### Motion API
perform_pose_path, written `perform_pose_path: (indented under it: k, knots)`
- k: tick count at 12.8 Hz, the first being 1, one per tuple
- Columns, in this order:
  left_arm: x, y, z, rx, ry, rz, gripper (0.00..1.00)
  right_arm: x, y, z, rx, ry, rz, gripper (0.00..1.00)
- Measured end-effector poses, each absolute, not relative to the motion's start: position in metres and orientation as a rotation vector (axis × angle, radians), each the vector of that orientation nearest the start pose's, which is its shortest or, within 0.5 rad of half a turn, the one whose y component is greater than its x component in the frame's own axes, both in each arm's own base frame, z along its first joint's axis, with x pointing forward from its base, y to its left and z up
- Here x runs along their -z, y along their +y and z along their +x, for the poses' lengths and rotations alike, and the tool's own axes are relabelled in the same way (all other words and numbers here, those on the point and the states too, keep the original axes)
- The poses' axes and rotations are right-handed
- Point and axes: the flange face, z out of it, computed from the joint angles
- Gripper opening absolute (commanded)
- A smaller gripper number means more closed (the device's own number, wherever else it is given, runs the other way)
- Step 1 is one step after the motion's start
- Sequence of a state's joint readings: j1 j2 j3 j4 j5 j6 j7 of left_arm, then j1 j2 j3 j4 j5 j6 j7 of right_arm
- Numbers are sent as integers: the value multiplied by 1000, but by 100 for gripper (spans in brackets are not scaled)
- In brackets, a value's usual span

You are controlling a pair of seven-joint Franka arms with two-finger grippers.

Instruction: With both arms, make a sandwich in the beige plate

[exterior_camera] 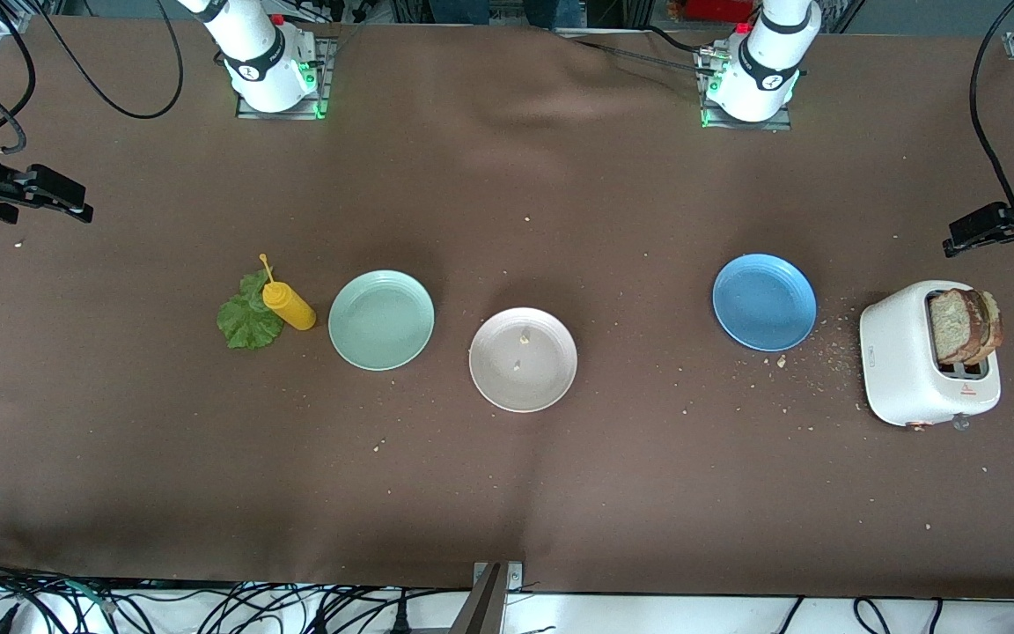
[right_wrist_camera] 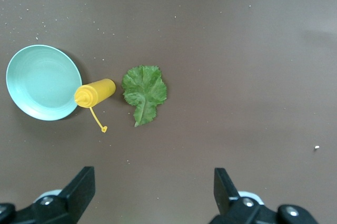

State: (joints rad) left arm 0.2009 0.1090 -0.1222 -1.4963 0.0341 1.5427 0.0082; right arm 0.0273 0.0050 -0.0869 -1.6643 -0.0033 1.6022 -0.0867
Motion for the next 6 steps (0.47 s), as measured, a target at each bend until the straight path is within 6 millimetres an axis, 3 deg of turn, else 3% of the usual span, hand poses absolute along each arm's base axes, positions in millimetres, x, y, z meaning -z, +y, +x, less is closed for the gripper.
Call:
perform_pose_path:
  k: [3, 6]
  knots:
    - [-607, 27, 580, -105, -40, -3125, 100, -580, -33, 554, -105, -43, -3138, 100]
    - [-607, 25, 580, -114, -38, -3126, 100, -580, -33, 554, -105, -43, -3138, 100]
